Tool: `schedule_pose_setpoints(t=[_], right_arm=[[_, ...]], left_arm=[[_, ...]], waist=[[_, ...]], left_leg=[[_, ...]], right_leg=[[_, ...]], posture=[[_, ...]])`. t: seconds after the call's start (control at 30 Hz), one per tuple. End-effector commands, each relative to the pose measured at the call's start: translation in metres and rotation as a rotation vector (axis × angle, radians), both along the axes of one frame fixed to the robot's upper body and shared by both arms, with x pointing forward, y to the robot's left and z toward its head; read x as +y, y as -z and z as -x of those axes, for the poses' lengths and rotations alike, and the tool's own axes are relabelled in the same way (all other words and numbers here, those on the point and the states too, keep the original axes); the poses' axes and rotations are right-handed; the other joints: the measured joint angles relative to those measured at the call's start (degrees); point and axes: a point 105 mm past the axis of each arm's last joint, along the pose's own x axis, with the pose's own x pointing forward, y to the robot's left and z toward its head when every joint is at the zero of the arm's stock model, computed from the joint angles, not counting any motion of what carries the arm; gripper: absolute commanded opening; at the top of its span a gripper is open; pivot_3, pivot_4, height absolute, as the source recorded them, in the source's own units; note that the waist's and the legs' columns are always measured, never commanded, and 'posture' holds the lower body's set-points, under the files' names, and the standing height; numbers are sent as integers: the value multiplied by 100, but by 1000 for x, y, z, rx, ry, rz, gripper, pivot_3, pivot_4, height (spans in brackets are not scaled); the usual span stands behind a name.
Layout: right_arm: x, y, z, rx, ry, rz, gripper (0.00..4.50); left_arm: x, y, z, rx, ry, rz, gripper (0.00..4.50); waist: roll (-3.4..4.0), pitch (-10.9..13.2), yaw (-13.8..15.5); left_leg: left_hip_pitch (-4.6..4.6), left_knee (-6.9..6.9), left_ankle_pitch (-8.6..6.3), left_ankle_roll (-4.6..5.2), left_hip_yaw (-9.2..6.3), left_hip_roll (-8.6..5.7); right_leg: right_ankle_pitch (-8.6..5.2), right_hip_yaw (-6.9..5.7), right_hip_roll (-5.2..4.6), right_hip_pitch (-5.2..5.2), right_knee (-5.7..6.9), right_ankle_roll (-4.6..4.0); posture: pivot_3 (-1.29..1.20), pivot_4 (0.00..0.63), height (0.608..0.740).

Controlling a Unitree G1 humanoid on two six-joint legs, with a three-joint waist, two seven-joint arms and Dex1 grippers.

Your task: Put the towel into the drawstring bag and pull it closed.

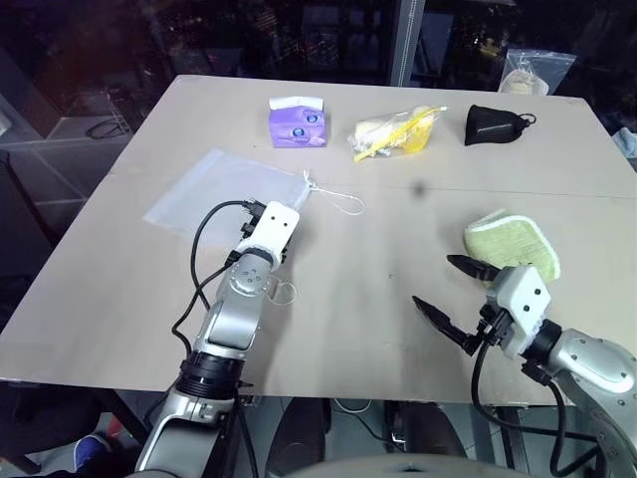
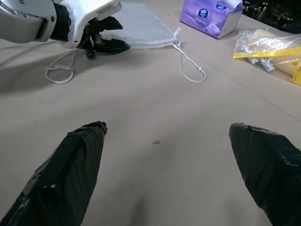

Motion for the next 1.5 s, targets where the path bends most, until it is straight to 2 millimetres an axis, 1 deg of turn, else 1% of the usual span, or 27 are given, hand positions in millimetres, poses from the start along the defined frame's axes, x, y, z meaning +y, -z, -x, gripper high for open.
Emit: schedule_pose_setpoints(t=[0.03, 0.17, 0.2, 0.27, 0.3, 0.4, 0.47, 0.53, 0.6, 0.63, 0.73, 0.77, 0.87, 0.97, 1.0, 1.03, 1.07, 1.1, 1.13, 1.17, 1.23, 1.27, 1.3, 1.37, 1.43, 1.5], right_arm=[[2, -12, 5, -57, -12, 0, 4500], [3, -12, 4, -55, -7, -2, 4500], [2, -12, 4, -56, -6, -2, 4500], [2, -12, 3, -57, -3, -3, 4500], [1, -12, 3, -58, 0, -3, 4500], [0, -11, 1, -59, 12, -7, 4500], [0, -11, 1, -59, 16, -8, 4500], [0, -10, 0, -61, 24, -12, 4500], [-1, -10, -1, -64, 33, -13, 4500], [-3, -10, -1, -64, 41, -17, 4500], [-5, -10, -3, -67, 54, -21, 4500], [-6, -10, -3, -69, 59, -22, 4500], [-9, -11, -4, -75, 77, -28, 4500], [-9, -10, -4, -76, 83, -29, 4500], [-9, -10, -3, -76, 83, -28, 4500], [-8, -9, -3, -75, 78, -30, 4500], [-6, -9, -1, -74, 63, -29, 4500], [-4, -8, -1, -75, 52, -27, 4500], [-3, -8, 0, -76, 43, -25, 4500], [-2, -7, 0, -77, 34, -24, 4500], [-1, -7, -1, -81, 29, -24, 4500], [0, -7, -1, -82, 29, -25, 4500], [0, -7, -1, -85, 31, -26, 4500], [2, -7, -2, -91, 33, -28, 4500], [3, -7, -3, -97, 36, -26, 4500], [3, -8, -4, -101, 39, -25, 4500]], left_arm=[[3, -1, -3, -14, -25, -31, 2496], [3, 1, -8, -6, -33, -48, 2496], [4, 0, -10, -10, -32, -52, 2266], [7, -1, -13, -13, -34, -57, 1671], [9, -2, -14, -14, -36, -58, 1204], [16, 3, -19, 18, -38, -35, 76], [18, 6, -22, 48, -24, 42, 76], [16, 8, -24, 102, 20, 242, 76], [6, 4, -22, 142, 121, 421, 76], [2, -1, -17, 183, 199, 544, 76], [-7, -18, -3, 262, 375, 779, 76], [-9, -23, 2, 286, 423, 821, 76], [-4, -45, 16, 315, 529, 876, 76], [-9, -53, 30, 362, 611, 887, 76], [-12, -53, 37, 386, 638, 861, 76], [-12, -50, 41, 399, 647, 797, 76], [-7, -43, 37, 369, 605, 672, 76], [2, -35, 30, 309, 540, 483, 76], [5, -32, 25, 240, 522, 306, 76], [4, -32, 23, 190, 513, 249, 297], [1, -32, 21, 107, 498, 174, 954], [-1, -31, 22, 83, 500, 138, 1445], [-3, -30, 22, 58, 490, 108, 1840], [-6, -27, 17, 6, 414, 44, 2891], [-12, -24, 13, -28, 374, 0, 3748], [-18, -20, 11, -44, 359, -22, 3748]], waist=[[0, -1, 0], [0, -3, 0], [0, -4, 0], [0, -5, -7], [1, -6, -5], [4, -10, 1], [6, -13, 9], [5, -14, 0], [6, -14, -4], [6, -14, -5], [5, -13, -2], [2, -11, -6], [-2, -7, -15], [1, -8, -26], [1, -8, -22], [1, -8, -23], [2, -8, -23], [2, -8, -18], [2, -8, -13], [3, -8, -7], [2, -7, 2], [2, -7, 10], [2, -8, 13], [2, -7, 13], [2, -8, 13], [1, -8, 6]], left_leg=[[1, 0, 0, 0, 0, 0], [3, 0, 0, 0, 0, 0], [4, 1, 0, 0, 0, 0], [6, 1, 0, 0, 0, 0], [6, 1, 0, 0, 1, 0], [6, 1, 0, 0, 0, 1], [6, 1, 0, 0, -1, 1], [7, 3, 0, 1, 0, 0], [7, 5, 0, 1, 0, 1], [6, 5, 0, 1, 0, 1], [1, 4, 0, 0, -1, 1], [0, 4, 0, 0, -1, 1], [-4, 4, 0, 0, -2, 1], [-3, 2, 0, 0, -5, 3], [-1, 2, 0, 0, -5, 3], [0, 2, 0, 0, -4, 3], [1, 2, 0, 0, -3, 3], [3, 1, 0, 0, -1, 2], [4, 1, 0, 0, 0, 2], [5, 1, 0, 0, -1, 3], [5, 0, 0, 0, 2, 3], [3, 1, 0, 0, 4, 4], [1, 1, 0, 0, 4, 4], [0, 1, 0, 0, 6, 3], [-3, 1, 0, 0, 7, 1], [-4, 1, 0, 0, 9, -1]], right_leg=[[0, 0, 0, 0, 1, 0], [0, 0, 0, 1, 2, 0], [0, 0, 0, 2, 2, 1], [0, 0, 0, 2, 3, 2], [0, 0, 1, 2, 3, 1], [0, -1, 1, 2, 3, 1], [0, -2, 1, 3, 3, 1], [0, -3, 0, 4, 3, 2], [0, -3, 0, 4, 3, 1], [0, -2, 0, 4, 3, 1], [2, -4, 0, 3, 3, -3], [2, -5, 0, 3, 3, -3], [1, -5, 0, 2, 0, -3], [0, -6, 1, 1, 1, -2], [0, -6, 1, 2, 1, -2], [-1, -5, 1, 2, 1, -1], [-1, -4, 1, 2, 1, -1], [-1, -2, 0, 2, 1, -1], [-1, -1, 0, 2, 1, -2], [-1, -1, 0, 2, 1, -2], [0, 2, 0, 2, 0, -4], [1, 2, -3, 1, 0, -5], [1, 2, -6, 1, -1, -6], [6, 2, -9, 1, -4, -13], [5, 2, -10, 2, -6, -10], [2, 3, -10, 1, -7, -5]], posture=[[0, 150, 740], [0, 150, 740], [0, 150, 740], [0, 150, 740], [0, 150, 740], [0, 150, 740], [0, 150, 740], [0, 150, 740], [0, 150, 740], [0, 150, 740], [0, 150, 740], [0, 150, 740], [0, 150, 740], [0, 150, 740], [0, 150, 740], [0, 150, 740], [0, 150, 740], [0, 150, 740], [0, 150, 740], [0, 150, 740], [0, 150, 740], [0, 150, 740], [0, 150, 740], [0, 150, 740], [0, 150, 740], [0, 150, 740]])
